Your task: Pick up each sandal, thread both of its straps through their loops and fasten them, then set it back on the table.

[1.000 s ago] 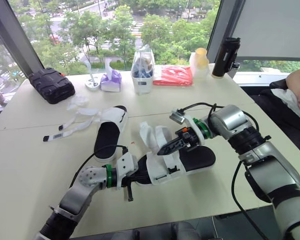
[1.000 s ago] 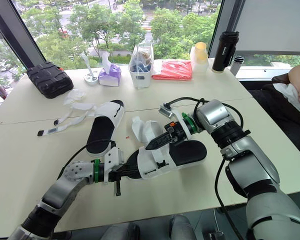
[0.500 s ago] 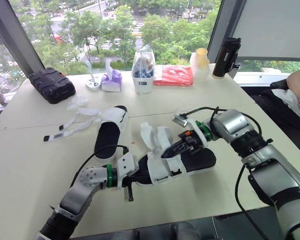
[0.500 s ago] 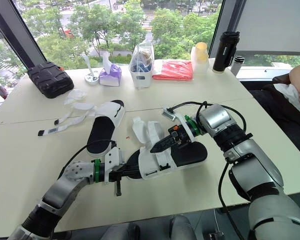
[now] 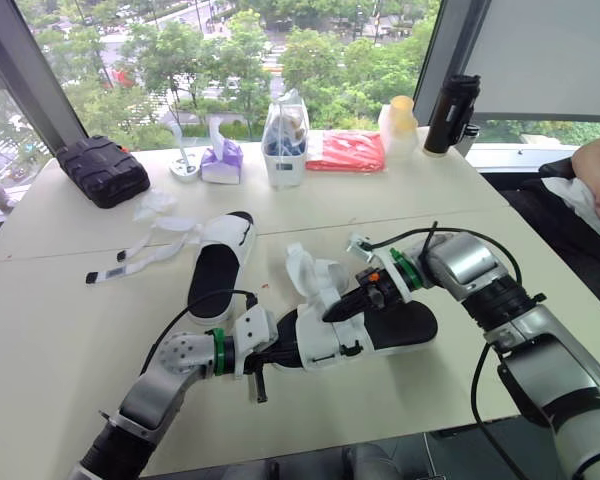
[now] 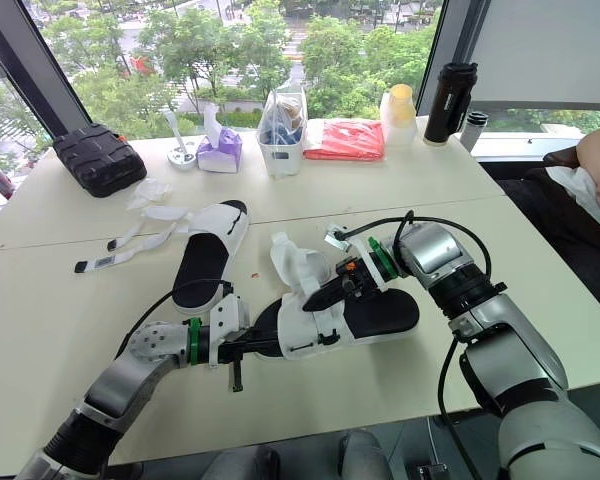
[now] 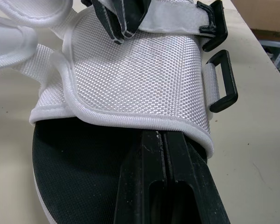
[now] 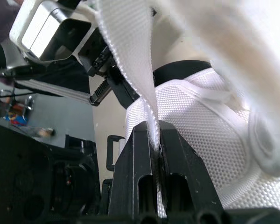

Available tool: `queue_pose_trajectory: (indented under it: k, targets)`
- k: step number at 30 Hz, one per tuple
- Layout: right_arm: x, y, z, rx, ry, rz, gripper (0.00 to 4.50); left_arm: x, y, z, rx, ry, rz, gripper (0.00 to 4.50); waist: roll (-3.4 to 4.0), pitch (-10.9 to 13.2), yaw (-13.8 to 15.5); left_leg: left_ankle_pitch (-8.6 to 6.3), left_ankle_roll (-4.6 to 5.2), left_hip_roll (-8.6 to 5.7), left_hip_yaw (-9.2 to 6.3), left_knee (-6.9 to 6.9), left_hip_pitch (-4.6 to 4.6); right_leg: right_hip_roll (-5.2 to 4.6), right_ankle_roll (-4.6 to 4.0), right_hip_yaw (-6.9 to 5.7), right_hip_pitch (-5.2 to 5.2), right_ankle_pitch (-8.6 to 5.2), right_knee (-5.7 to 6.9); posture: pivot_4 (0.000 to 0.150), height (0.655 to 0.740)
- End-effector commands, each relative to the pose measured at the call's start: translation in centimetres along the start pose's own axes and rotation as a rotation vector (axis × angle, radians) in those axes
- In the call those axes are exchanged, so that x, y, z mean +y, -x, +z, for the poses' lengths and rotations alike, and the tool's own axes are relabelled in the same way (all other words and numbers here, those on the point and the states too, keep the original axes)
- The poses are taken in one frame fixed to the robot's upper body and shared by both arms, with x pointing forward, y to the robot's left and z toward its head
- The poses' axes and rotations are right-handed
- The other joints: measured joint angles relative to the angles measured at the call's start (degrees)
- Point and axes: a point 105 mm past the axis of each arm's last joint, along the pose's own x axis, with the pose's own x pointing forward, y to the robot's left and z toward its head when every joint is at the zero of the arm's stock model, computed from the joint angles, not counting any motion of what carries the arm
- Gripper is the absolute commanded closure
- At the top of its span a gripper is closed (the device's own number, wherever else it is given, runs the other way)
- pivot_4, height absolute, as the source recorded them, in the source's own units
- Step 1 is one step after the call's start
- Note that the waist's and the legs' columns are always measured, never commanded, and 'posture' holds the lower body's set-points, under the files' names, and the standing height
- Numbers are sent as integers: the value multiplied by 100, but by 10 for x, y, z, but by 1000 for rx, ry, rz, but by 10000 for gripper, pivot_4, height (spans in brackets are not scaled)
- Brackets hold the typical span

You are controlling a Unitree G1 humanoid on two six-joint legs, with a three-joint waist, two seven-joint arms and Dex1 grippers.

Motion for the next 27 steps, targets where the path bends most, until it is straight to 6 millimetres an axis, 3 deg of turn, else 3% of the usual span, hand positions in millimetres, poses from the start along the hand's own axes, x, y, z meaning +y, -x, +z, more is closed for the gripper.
queue_pose_trajectory:
  k: [1, 18, 21, 27]
  targets:
    - [18, 2, -3, 13, 30, 49, 43647, -7, 0, -18, 63, 53, -14, 45000, 0, 0, 21, 0, 0, 1, -1, 0, 0, 0, 0, 0, 0, 0, 0, 1500, 7400]
    - [27, 1, -19, 9, 106, -24, 43647, -5, 0, -21, 67, 67, -10, 45000, -1, 0, 23, -3, 4, 1, 2, 0, 3, 0, 1, 0, 3, 0, -2, 1500, 7400]
    - [34, 8, -21, 15, 118, -23, 35387, -5, 0, -21, 68, 65, -14, 45000, -1, 0, 31, -3, 4, 2, 2, 1, 3, 0, 1, -1, 4, 0, -2, 1500, 7400]
    - [55, 26, -20, 24, 190, -75, 8277, -4, -1, -21, 67, 63, -20, 45000, -1, 0, 41, -3, 4, 2, 1, 1, 3, -1, 1, -2, 7, -1, -5, 1500, 7400]
